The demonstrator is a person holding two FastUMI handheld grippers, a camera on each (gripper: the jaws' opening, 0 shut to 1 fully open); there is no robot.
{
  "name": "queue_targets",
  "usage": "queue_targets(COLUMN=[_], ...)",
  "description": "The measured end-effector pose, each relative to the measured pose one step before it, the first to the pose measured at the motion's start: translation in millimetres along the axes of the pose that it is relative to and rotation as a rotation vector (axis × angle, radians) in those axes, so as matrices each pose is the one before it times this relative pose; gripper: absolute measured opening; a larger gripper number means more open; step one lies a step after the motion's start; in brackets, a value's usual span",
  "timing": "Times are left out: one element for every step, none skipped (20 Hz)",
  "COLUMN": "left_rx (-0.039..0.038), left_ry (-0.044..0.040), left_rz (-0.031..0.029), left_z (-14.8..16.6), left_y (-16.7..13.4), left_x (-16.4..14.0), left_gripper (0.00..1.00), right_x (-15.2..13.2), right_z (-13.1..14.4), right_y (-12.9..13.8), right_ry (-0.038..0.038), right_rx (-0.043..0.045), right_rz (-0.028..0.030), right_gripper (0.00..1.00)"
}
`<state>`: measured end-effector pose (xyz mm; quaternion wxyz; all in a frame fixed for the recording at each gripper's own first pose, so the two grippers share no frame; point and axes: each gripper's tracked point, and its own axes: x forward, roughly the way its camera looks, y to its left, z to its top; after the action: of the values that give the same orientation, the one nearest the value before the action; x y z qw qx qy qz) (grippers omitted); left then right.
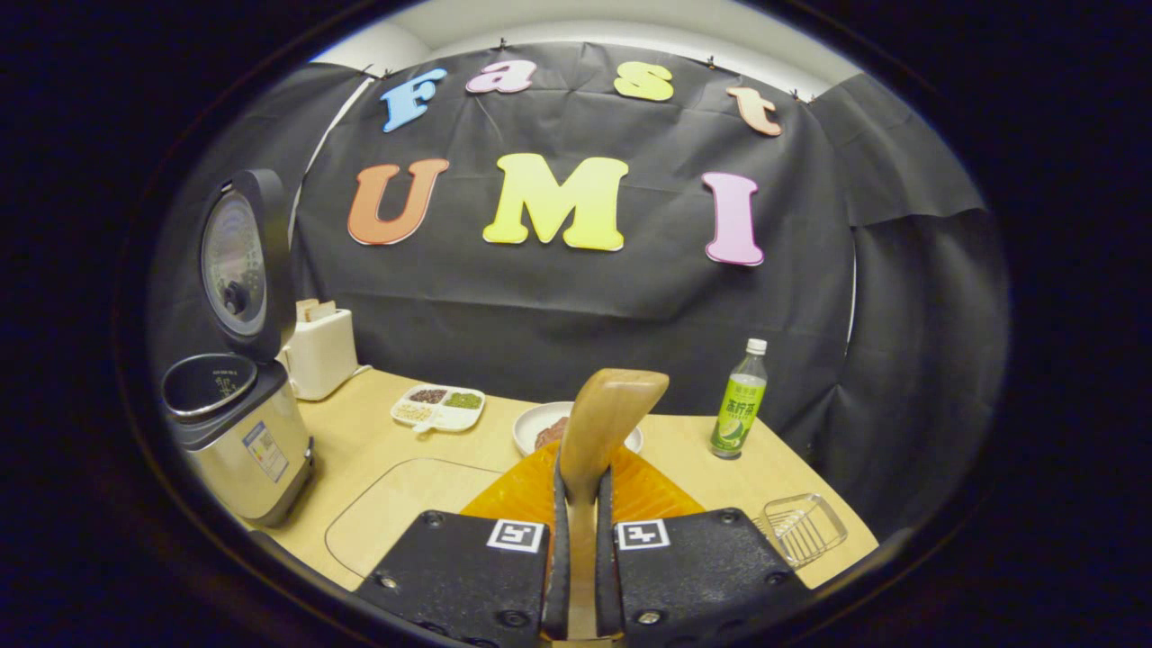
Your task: Close the left gripper, press the button to open the rice cooker; take a wooden spoon from the chopstick holder with the right hand, scoop a spoonful of rice and pour it into the rice cooker, then put the wooden spoon back into the chopstick holder.
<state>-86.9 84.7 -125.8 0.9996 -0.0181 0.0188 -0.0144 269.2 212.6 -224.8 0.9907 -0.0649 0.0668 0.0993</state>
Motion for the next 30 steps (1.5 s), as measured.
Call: queue_targets(left_rx=[-0.00402,-0.00222,-0.00088,-0.00101,-0.00171,-0.0036,-0.00688,-0.00759,-0.00618,-0.00516,-0.00444,-0.00431,-0.00441,-0.00311,-0.00119,0.00038,0.00121,0.00166,0.00201,0.00293,0.00396,0.0046,0.00312,0.00205,-0.00045,-0.0031,-0.00562,-0.00684,-0.00412,0.00029], left_ry=[0.0044,0.00337,0.00489,0.00142,0.00225,0.0012,0.00035,0.00024,0.00397,0.00015,0.00212,0.00485,0.00443,0.00548,0.0057,0.0046,0.00202,0.00201,0.00288,0.0018,0.00073,0.00062,-0.00023,0.00108,0.0028,0.00159,-0.00017,0.00088,0.0001,0.00113], left_rz=[-0.00014,0.00201,0.00175,0.00203,0.00096,-0.00032,-0.00067,0.001,0.00112,0.00342,0.00278,0.00211,0.00327,0.00214,-0.0001,0.00128,0.00107,-0.00088,-0.00138,-0.00145,-0.00125,-0.00031,0.00245,0.00166,0.00195,0.00047,-0.00052,0.00103,-0.00322,-0.00533], left_z=[-1.74,-1.66,-1.62,-1.23,-0.73,0.5,0.12,0.16,-2.6,-2.31,-0.08,-1.64,-2.13,-1.45,-1.49,-1.99,-0.58,0.63,-1.1,-1.05,0.04,-0.38,-0.12,-1.85,-0.37,0.47,0.75,0.68,0.34,1.1], left_y=[0.22,0.8,0.91,1.63,0.42,0.79,0.17,0.82,1.1,2.47,0.92,0.97,1.73,0.6,0.34,0.07,0.51,0.2,-0.41,-0.16,-0.29,0.5,0.63,0.78,-0.29,-0.02,-0.98,-1.32,-1.36,-2.09], left_x=[0.68,-0.51,-0.6,0.69,-0.22,0.13,0.73,0.65,-0.19,-1.57,1.16,0.34,1.71,-0.14,0.41,0.72,0.76,0.3,-0.25,-0.44,1.92,-1.99,0.3,0.54,0.43,0.44,1.11,-0.11,0.63,-0.23], left_gripper=[0.97,0.97,0.97,0.97,0.97,0.97,0.97,0.97,0.97,0.97,0.97,0.97,0.96,0.95,0.95,0.95,0.95,0.95,0.95,0.95,0.95,0.95,0.95,0.94,0.95,0.95,0.95,0.95,0.95,0.95], right_x=[-0.78,-2.13,-1.2,-1.15,-0.73,-1.31,-0.57,-0.75,-0.85,-1.18,-0.98,0.03,0.17,-0.67,-0.12,-0.08,0.2,0.8,1.07,2.65,1.52,0.35,1.18,-1.65,-0.32,-3.3,-1.39,-2.02,-2.3,-1.3], right_z=[-1.15,-0.7,-1.52,-1.1,-1.19,-1.44,-0.82,-1.41,-0.93,-1.47,-1.82,-1.45,-0.74,-1.39,-1.02,-0.82,-0.22,-1.16,0.66,0.55,2.0,1.48,2.15,1.57,2.07,3.6,4.76,3.1,5.49,7.13], right_y=[3.91,6.32,5.78,5.74,3.3,3.01,3.34,4.7,4.47,4.41,4.96,4.45,3.52,2.91,2.15,4.12,1.2,-0.35,-3.22,-8.06,-5.64,-3.31,-5.16,-3.5,-3.37,-5.26,-3.67,0.29,-0.24,1.13], right_ry=[0.00282,0.00109,0.00303,0.00056,0.00331,0.00186,0.00364,0.00415,0.00489,0.00499,0.00328,0.00065,0.00093,0.00337,0.00724,0.00915,0.011,0.00738,0.0074,0.00139,0.00577,0.00981,0.00471,0.00659,0.0002,-0.00432,-0.00591,-0.01055,-0.01594,-0.01826], right_rx=[0.0108,0.00765,0.00698,0.00475,-0.0002,0.00039,0.00735,0.01481,0.02296,0.025,0.02458,0.02061,0.02422,0.0326,0.05283,0.06516,0.07758,0.08963,0.08388,0.06227,0.06446,0.06608,0.06692,0.07233,0.05692,0.04343,0.03853,0.02565,0.00702,0.01002], right_rz=[0.0094,0.01066,0.01195,0.0125,0.00358,0.00435,0.0049,0.01163,0.0147,0.01669,0.01798,0.0135,0.01494,0.01669,0.01947,0.02736,0.02557,0.02359,0.00677,-0.00733,0.00323,0.00724,0.00273,0.00738,0.00724,-0.00448,-0.0034,0.00363,0.00263,0.00747], right_gripper=[0.16,0.17,0.16,0.16,0.16,0.17,0.17,0.17,0.17,0.16,0.16,0.17,0.16,0.17,0.17,0.17,0.17,0.17,0.17,0.16,0.16,0.17,0.16,0.19,0.16,0.16,0.16,0.16,0.16,0.16])
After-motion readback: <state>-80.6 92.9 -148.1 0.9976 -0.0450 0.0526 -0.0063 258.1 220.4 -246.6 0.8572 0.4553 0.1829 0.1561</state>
